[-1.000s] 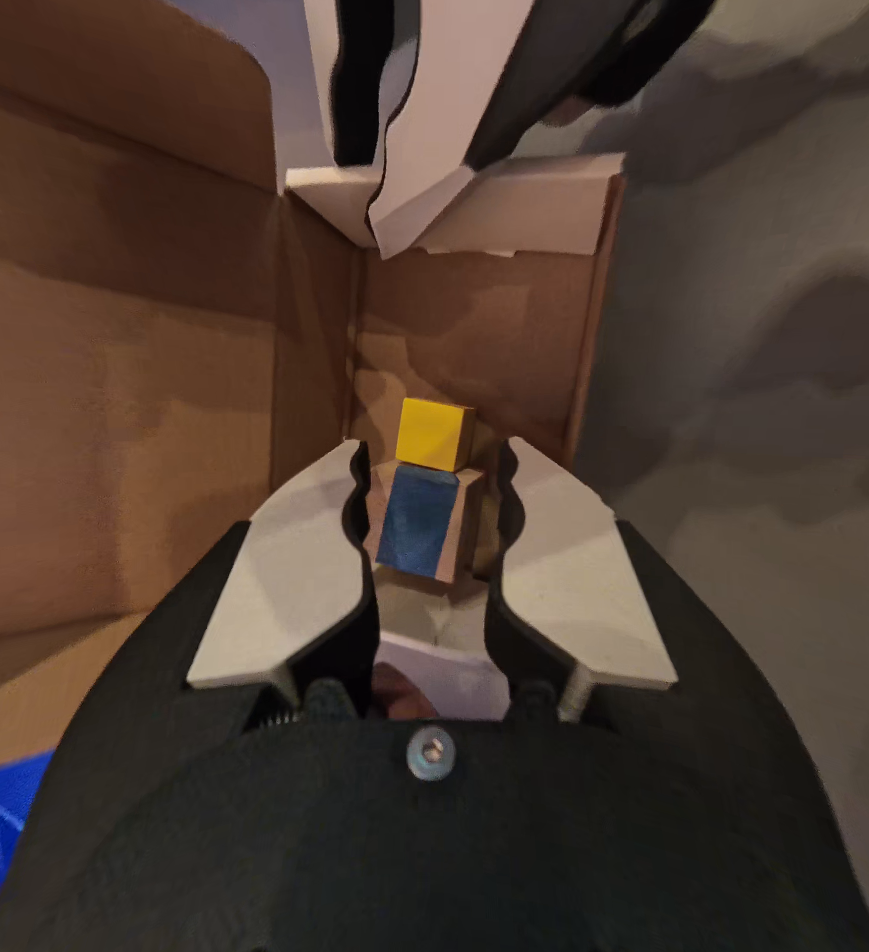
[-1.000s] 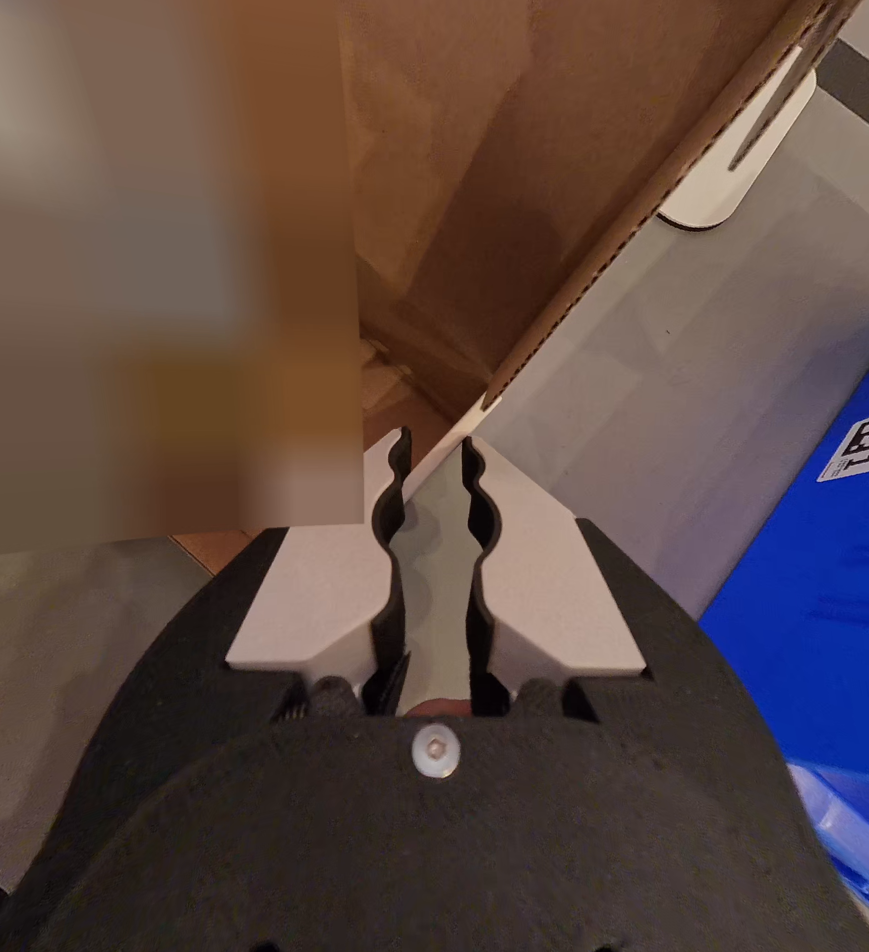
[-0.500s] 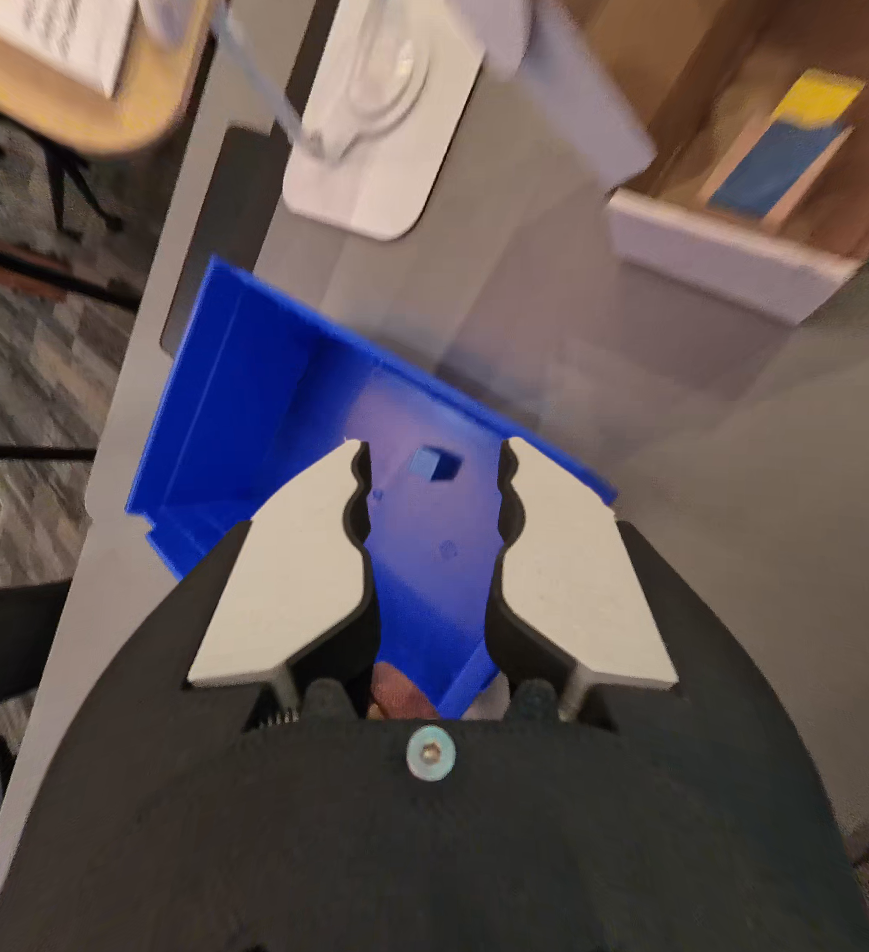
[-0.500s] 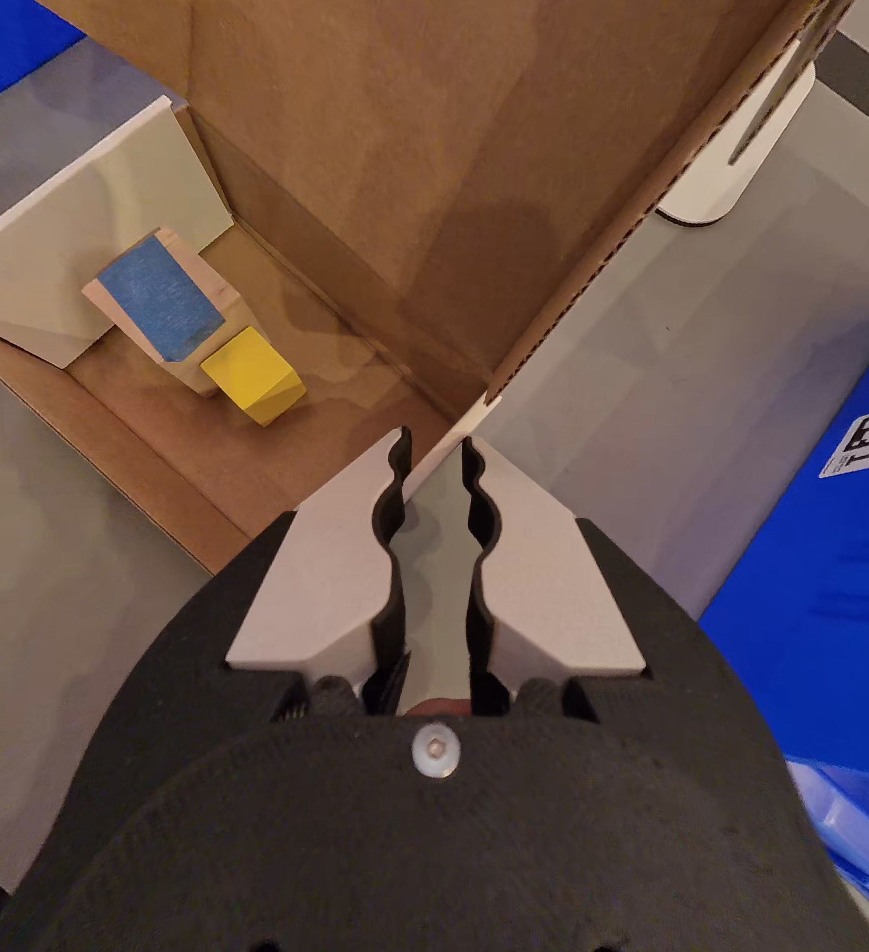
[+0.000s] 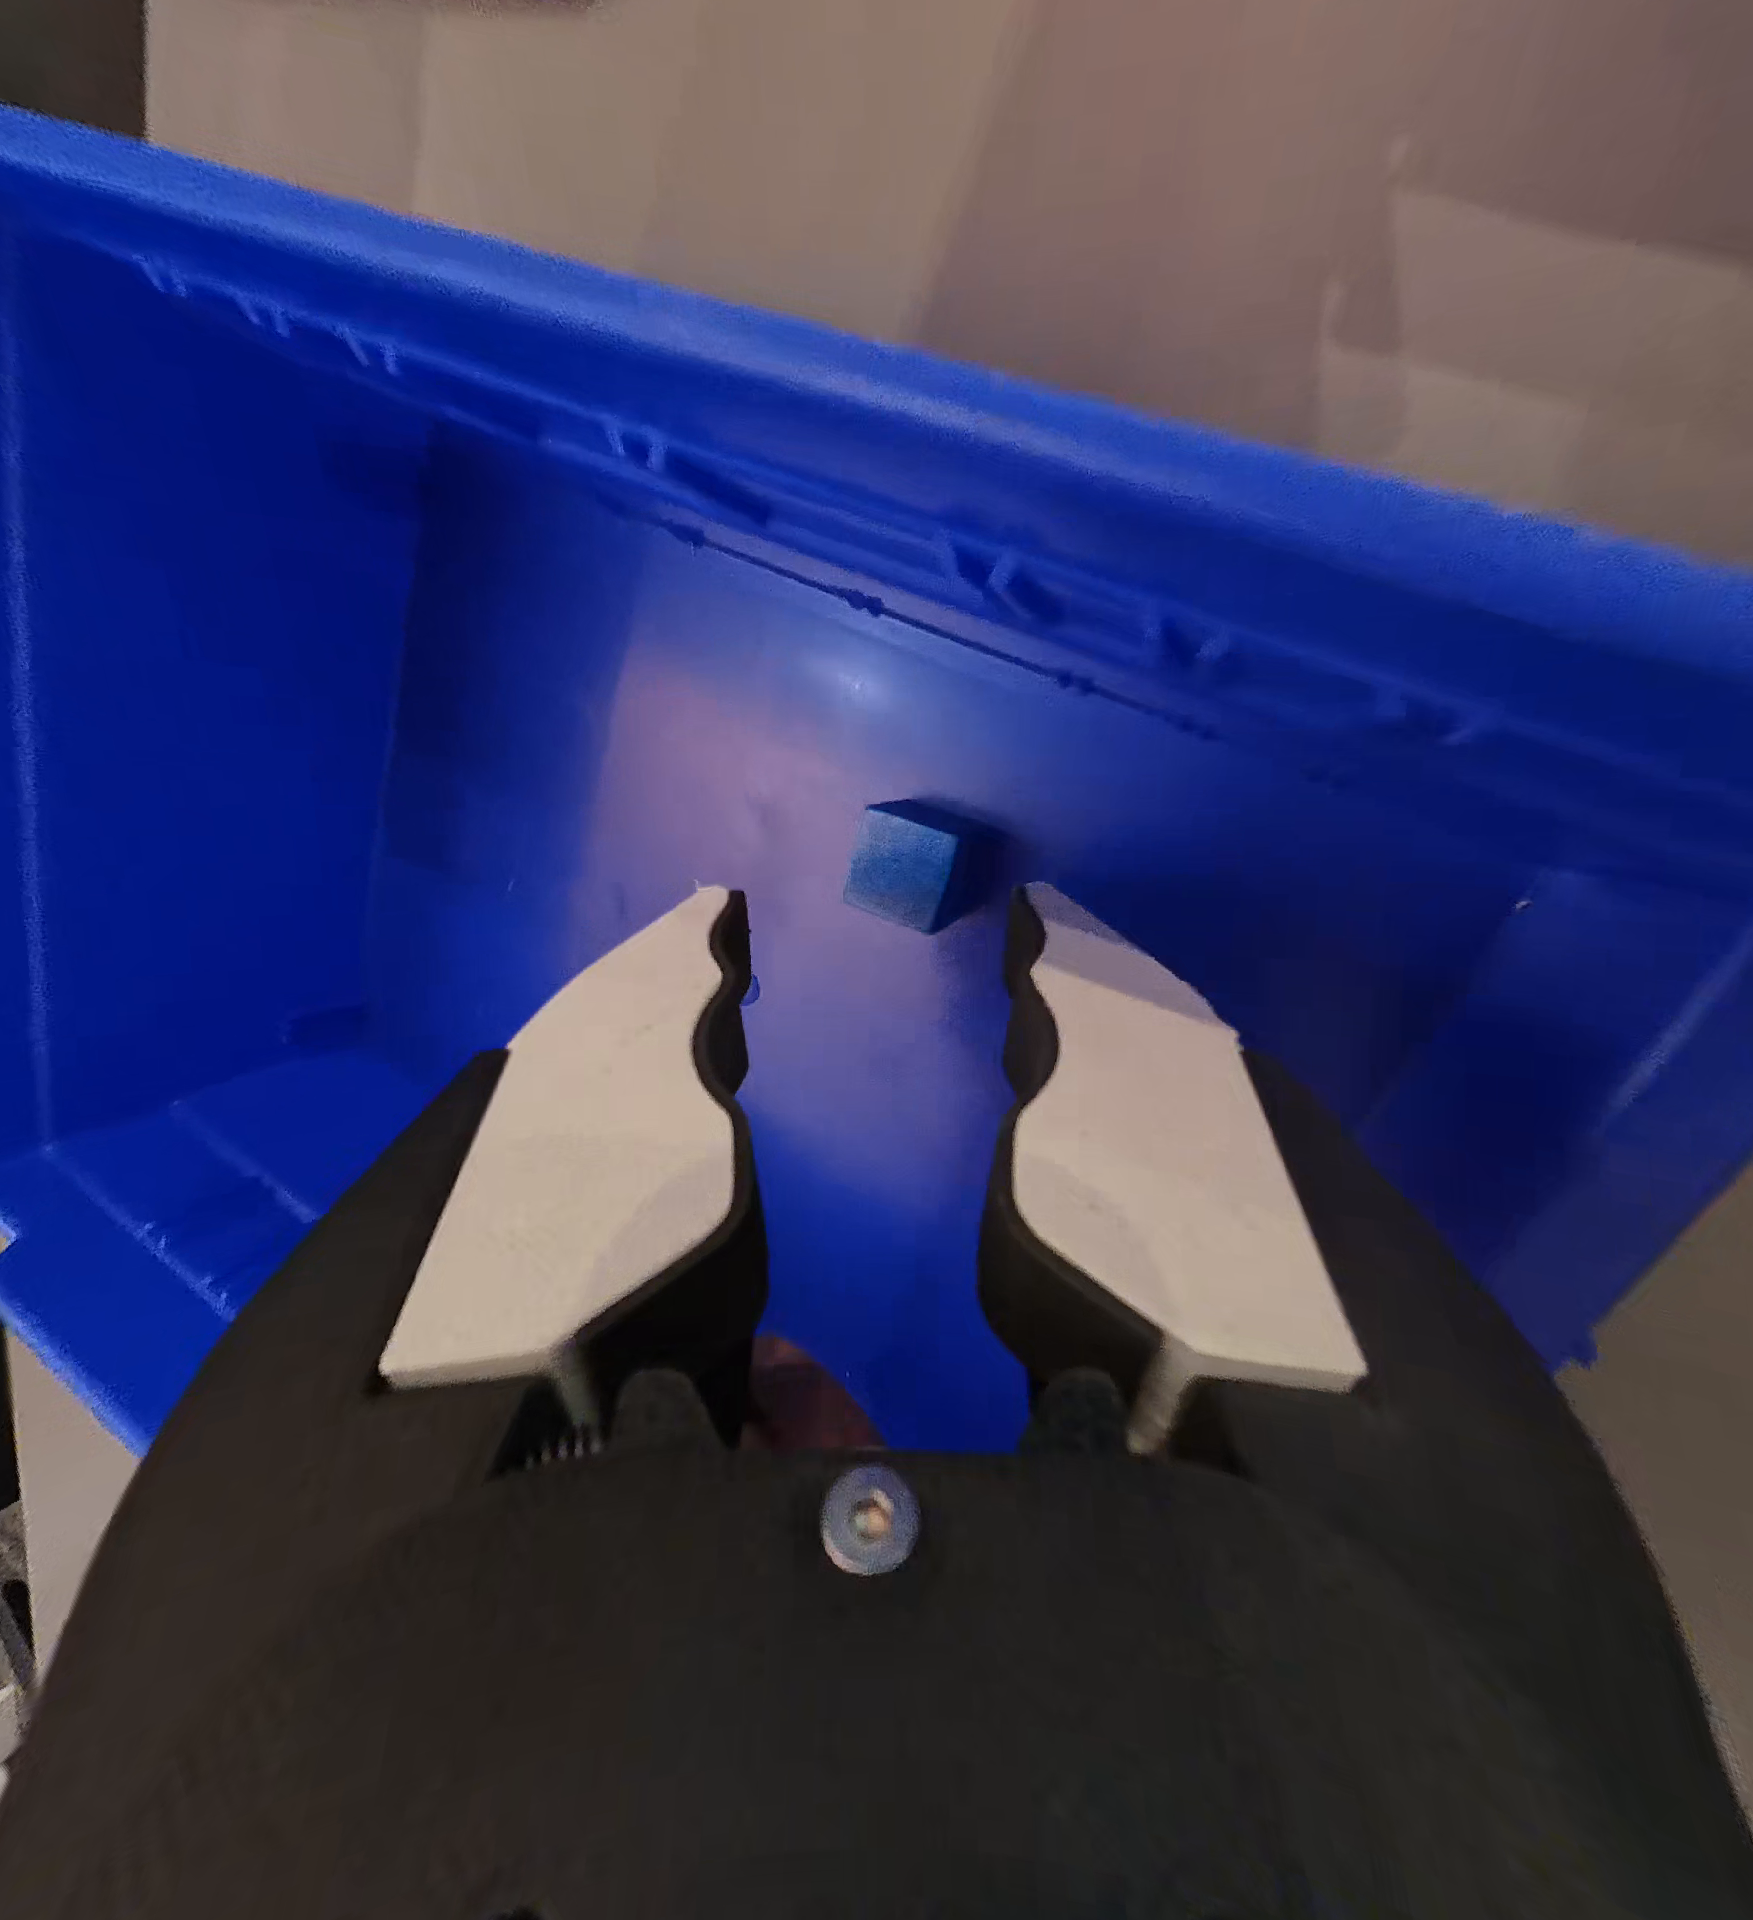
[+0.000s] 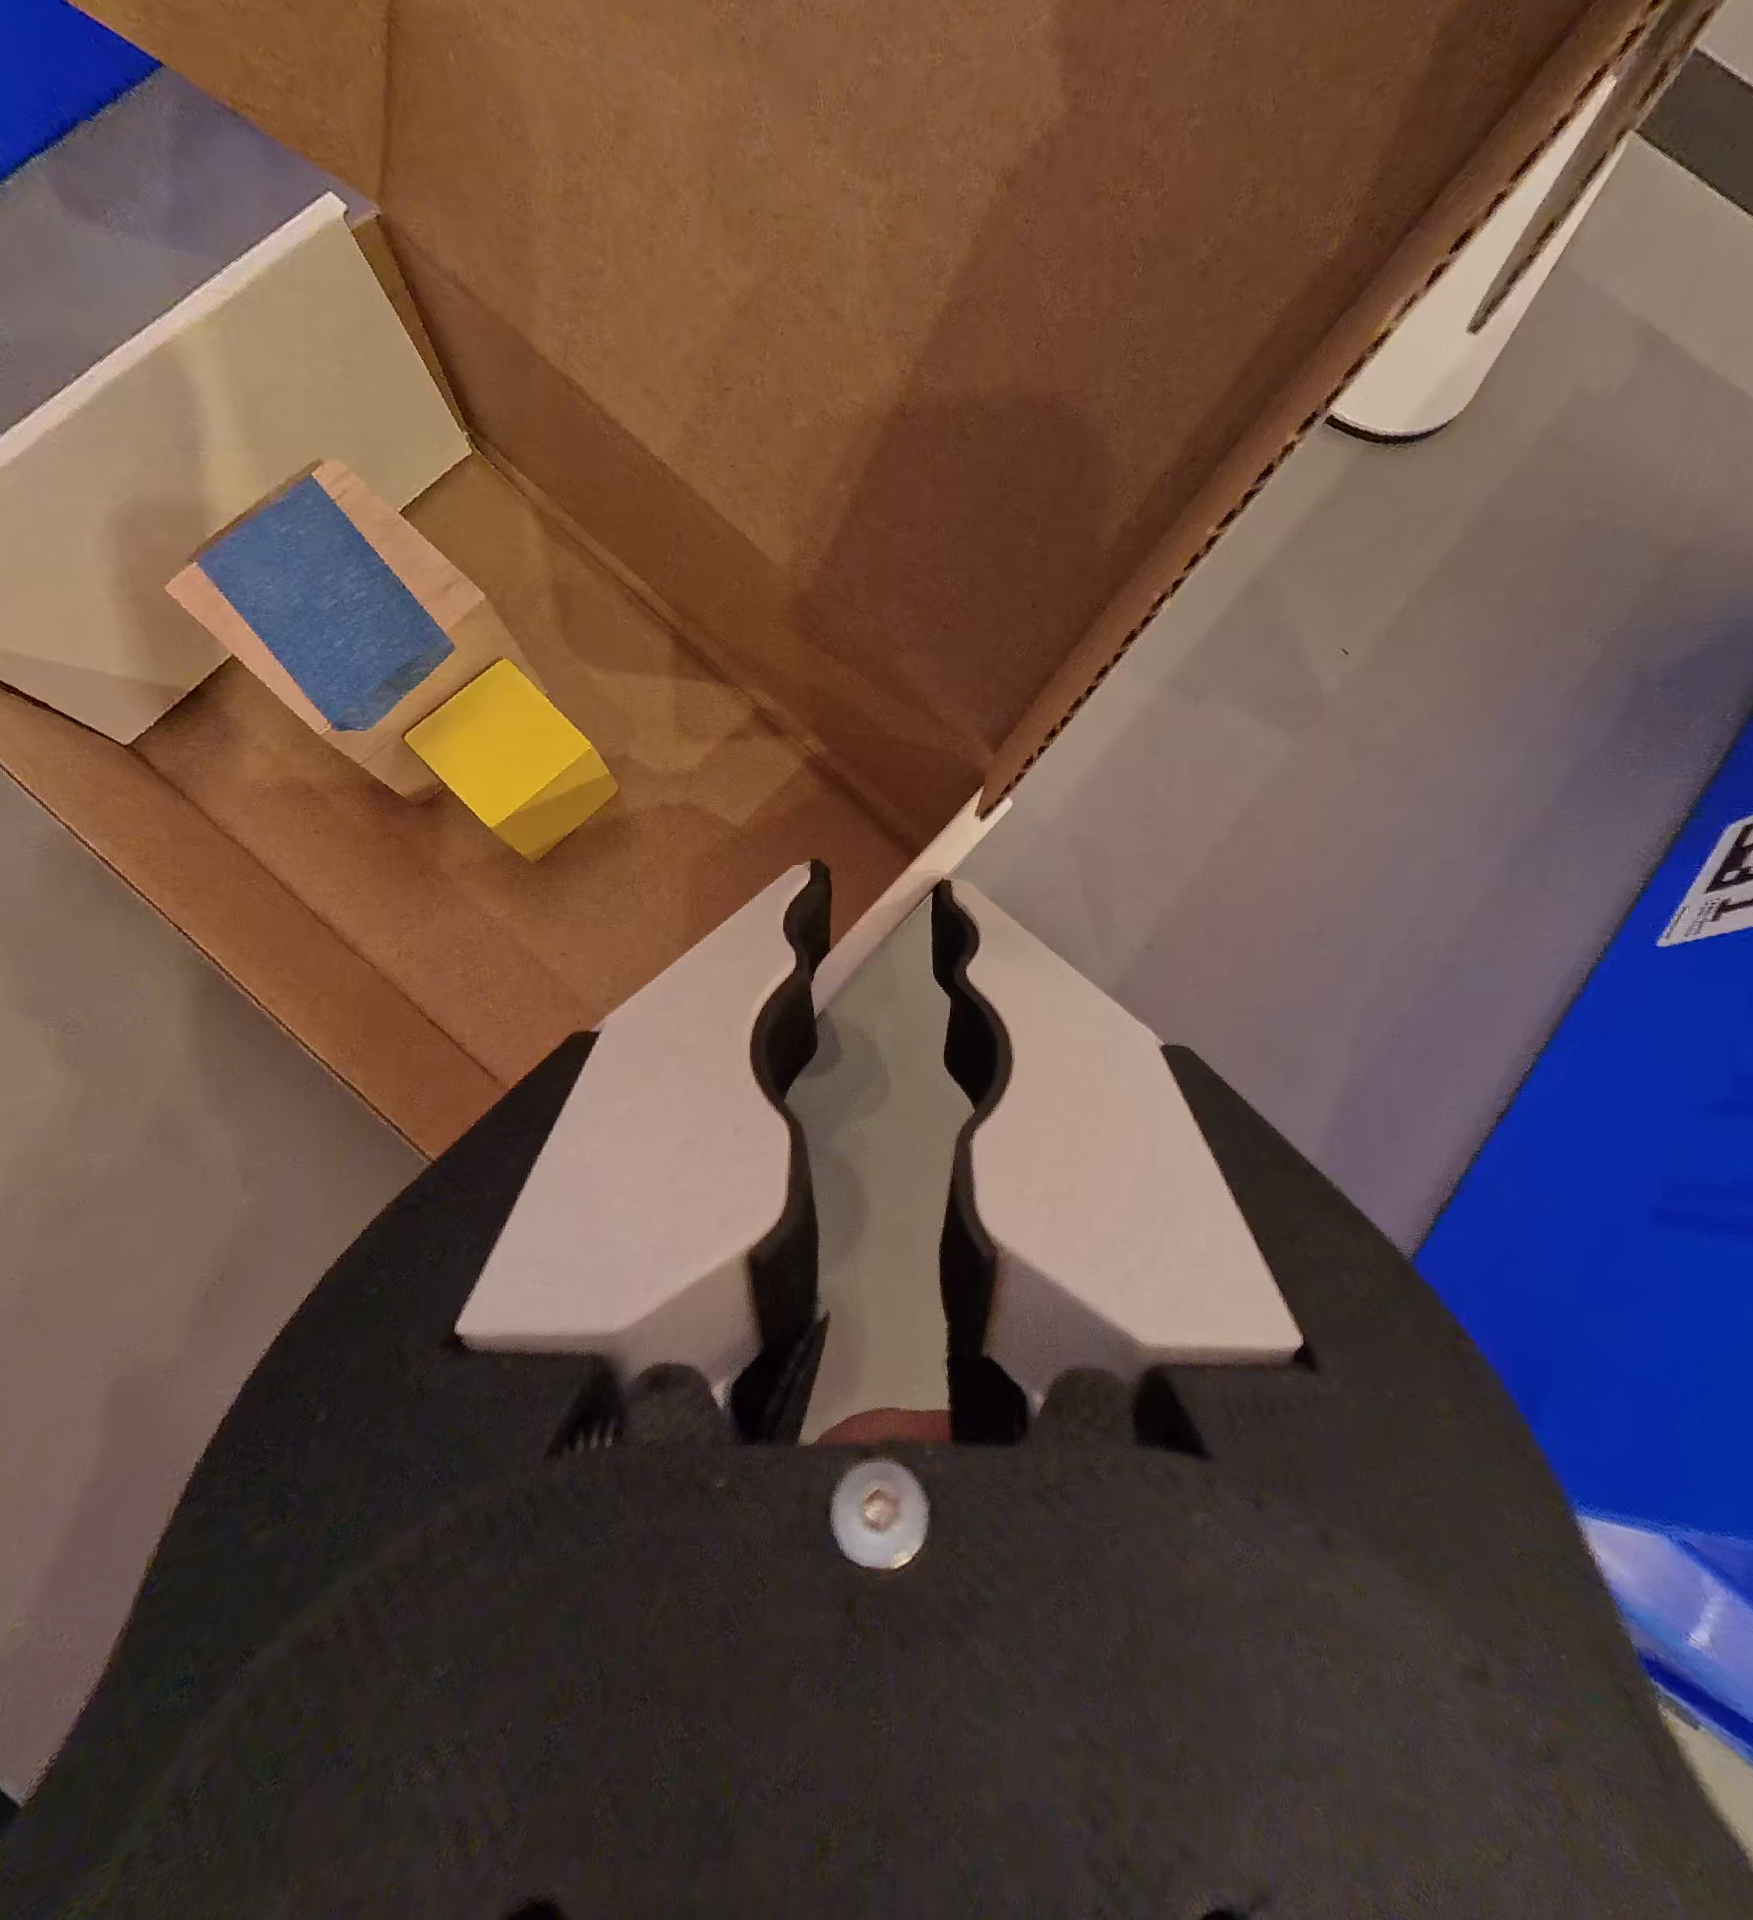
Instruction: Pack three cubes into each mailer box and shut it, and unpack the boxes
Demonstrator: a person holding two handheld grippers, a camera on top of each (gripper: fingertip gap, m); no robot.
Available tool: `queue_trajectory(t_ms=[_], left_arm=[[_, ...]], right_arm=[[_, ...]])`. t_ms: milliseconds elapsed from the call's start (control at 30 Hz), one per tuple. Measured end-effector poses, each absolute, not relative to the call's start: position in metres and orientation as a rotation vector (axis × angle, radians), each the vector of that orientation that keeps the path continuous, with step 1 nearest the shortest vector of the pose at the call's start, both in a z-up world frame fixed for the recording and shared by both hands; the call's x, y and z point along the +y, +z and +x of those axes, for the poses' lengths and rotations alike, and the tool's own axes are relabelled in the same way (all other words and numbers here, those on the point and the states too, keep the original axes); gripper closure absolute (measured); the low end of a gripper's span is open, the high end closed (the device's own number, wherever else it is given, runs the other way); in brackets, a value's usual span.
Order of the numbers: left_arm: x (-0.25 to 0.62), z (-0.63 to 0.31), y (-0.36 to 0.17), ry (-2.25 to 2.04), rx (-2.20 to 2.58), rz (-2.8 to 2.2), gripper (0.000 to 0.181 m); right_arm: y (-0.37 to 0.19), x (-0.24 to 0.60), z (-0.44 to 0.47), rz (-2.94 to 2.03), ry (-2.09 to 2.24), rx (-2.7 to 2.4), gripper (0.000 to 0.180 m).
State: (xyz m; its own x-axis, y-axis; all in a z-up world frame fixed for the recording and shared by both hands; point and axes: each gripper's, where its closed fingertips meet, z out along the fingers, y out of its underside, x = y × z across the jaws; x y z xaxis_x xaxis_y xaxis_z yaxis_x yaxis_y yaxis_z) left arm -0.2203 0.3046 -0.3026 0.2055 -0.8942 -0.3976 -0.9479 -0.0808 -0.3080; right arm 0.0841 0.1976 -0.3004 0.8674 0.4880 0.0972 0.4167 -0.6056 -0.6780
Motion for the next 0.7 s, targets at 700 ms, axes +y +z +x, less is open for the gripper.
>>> queue_trajectory(t_ms=[700], left_arm=[[0.306, -0.221, -0.285, 0.043, 1.582, -2.011, 0.159]], right_arm=[[-0.3, 0.199, 0.081, -2.295, 0.135, -0.66, 0.162]])
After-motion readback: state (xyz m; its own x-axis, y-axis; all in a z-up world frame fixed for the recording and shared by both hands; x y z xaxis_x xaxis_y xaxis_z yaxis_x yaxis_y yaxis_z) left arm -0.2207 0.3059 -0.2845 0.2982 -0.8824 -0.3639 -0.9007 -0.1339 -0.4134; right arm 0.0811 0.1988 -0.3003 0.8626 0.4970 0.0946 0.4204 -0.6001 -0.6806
